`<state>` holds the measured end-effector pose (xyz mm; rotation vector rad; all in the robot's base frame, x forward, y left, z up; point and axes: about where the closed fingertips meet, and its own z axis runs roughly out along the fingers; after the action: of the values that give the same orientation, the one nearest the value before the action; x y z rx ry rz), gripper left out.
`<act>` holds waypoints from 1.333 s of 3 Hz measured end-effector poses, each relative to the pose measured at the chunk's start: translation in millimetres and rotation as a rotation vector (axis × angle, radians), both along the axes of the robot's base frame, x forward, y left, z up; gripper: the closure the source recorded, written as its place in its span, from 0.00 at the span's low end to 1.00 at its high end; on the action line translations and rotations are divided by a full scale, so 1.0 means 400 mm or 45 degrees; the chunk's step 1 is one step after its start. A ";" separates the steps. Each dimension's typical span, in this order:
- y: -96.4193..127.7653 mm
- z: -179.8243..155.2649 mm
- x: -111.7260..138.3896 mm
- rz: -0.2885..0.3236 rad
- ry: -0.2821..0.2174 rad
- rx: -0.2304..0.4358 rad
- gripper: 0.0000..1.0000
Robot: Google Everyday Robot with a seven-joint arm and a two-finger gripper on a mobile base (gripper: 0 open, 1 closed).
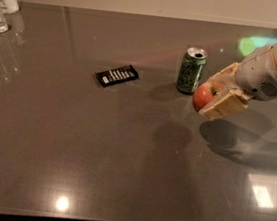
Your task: Move apple near green can
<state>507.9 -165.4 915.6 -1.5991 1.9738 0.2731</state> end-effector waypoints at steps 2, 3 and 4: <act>-0.022 -0.042 0.114 -0.058 -0.009 -0.042 1.00; -0.020 -0.064 0.146 -0.073 0.003 -0.046 1.00; -0.017 -0.085 0.171 -0.083 0.003 -0.051 1.00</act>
Offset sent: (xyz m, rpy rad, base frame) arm 0.0704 -0.0157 -0.0303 -0.0521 -0.0014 -0.0766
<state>576.2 -172.1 881.8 -1.5562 2.0411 0.2112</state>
